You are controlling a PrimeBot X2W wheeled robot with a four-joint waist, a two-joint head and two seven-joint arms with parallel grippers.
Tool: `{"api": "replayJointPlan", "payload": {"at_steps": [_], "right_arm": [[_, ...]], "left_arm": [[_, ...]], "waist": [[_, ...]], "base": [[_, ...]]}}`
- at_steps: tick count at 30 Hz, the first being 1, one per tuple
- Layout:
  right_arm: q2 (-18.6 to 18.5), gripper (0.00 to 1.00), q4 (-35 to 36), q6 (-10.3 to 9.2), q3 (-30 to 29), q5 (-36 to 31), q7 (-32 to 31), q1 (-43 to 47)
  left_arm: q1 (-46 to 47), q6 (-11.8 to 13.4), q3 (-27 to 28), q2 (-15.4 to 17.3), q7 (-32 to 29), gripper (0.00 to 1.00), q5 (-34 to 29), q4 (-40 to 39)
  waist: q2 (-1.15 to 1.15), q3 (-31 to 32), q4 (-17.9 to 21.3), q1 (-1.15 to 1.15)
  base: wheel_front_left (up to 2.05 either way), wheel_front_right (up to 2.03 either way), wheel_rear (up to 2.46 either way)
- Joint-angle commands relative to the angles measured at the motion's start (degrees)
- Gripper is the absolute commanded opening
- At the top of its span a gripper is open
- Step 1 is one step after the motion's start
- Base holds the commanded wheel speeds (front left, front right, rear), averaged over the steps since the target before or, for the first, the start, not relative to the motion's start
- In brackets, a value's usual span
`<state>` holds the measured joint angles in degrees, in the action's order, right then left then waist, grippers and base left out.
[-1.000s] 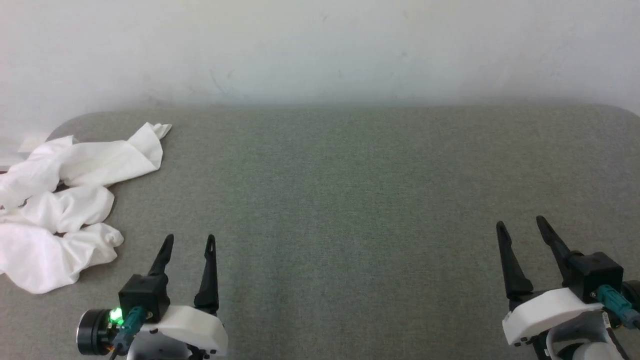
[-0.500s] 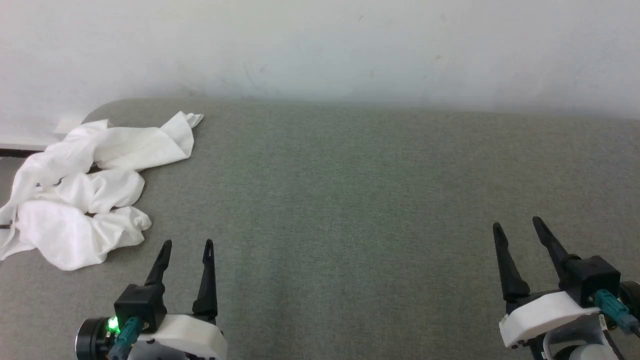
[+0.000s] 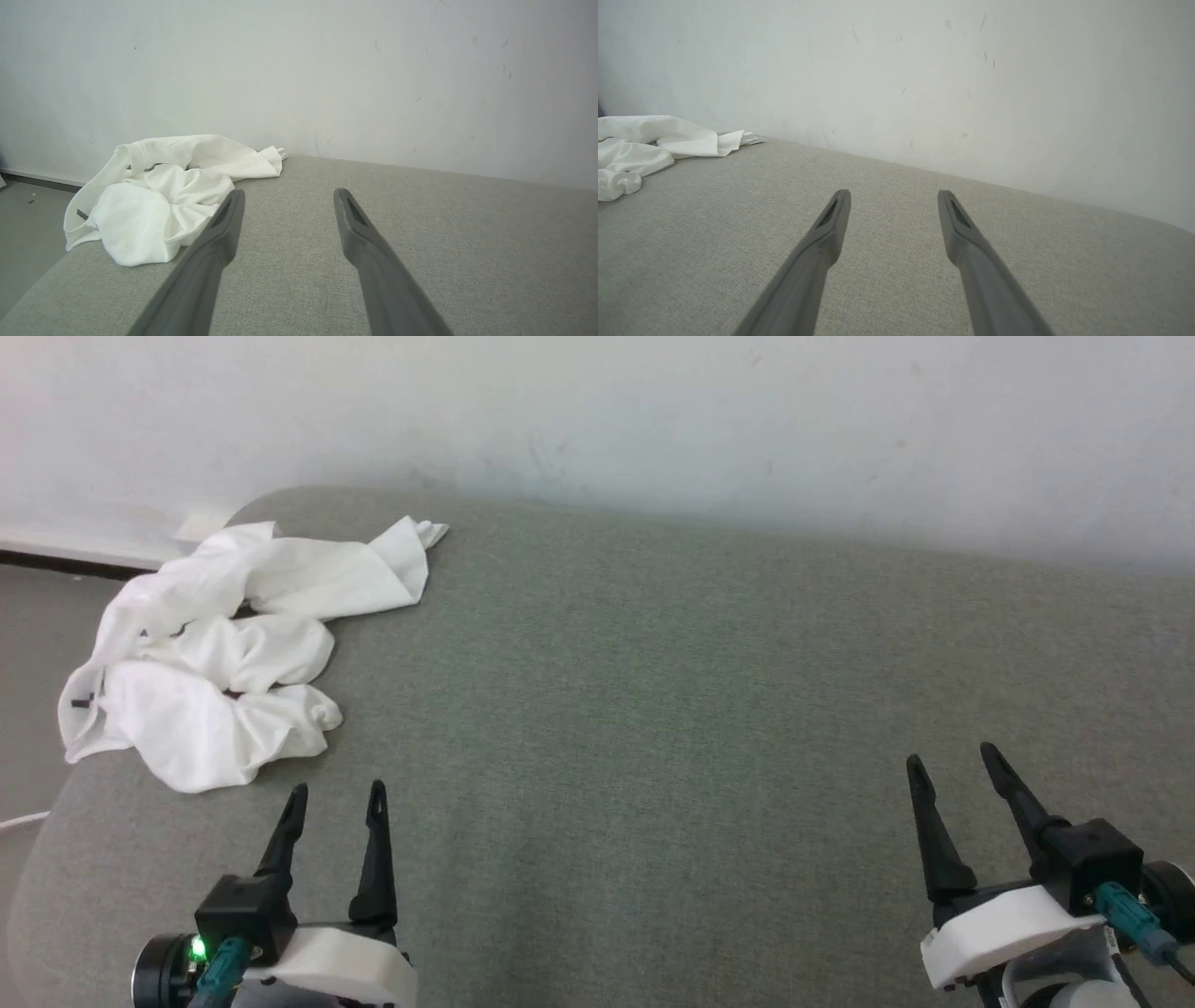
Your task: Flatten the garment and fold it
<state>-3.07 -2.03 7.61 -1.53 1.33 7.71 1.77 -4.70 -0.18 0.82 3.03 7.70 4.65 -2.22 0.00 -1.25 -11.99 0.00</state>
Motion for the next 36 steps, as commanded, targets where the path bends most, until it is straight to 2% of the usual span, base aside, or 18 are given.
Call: {"api": "replayJointPlan", "payload": {"at_steps": [1, 16, 36], "right_arm": [[0.10, 1.00, -0.38, -0.07, 0.11, -0.34, 0.68, -0.16], [0.12, 1.00, -1.88, -0.08, 1.99, -0.77, 2.47, -0.15], [0.16, 1.00, -3.83, -0.10, 3.62, -0.12, 4.86, 0.50]], "left_arm": [[-1.02, 0.45, 0.26, -0.08, 0.68, 1.00, 0.89, -0.35], [-2.52, 1.52, 0.70, -0.10, 2.48, 1.00, 2.76, -0.79], [-4.98, 0.74, 2.40, -0.12, 4.87, 1.00, 3.93, -0.54]], "waist": [[0.00, -0.23, -1.25, 0.00], [0.00, -0.10, -7.62, 0.00], [0.00, 1.18, -15.64, 0.00]], "base": [[0.00, 0.00, 0.00], [0.00, 0.00, 0.00], [0.00, 0.00, 0.00]]}}
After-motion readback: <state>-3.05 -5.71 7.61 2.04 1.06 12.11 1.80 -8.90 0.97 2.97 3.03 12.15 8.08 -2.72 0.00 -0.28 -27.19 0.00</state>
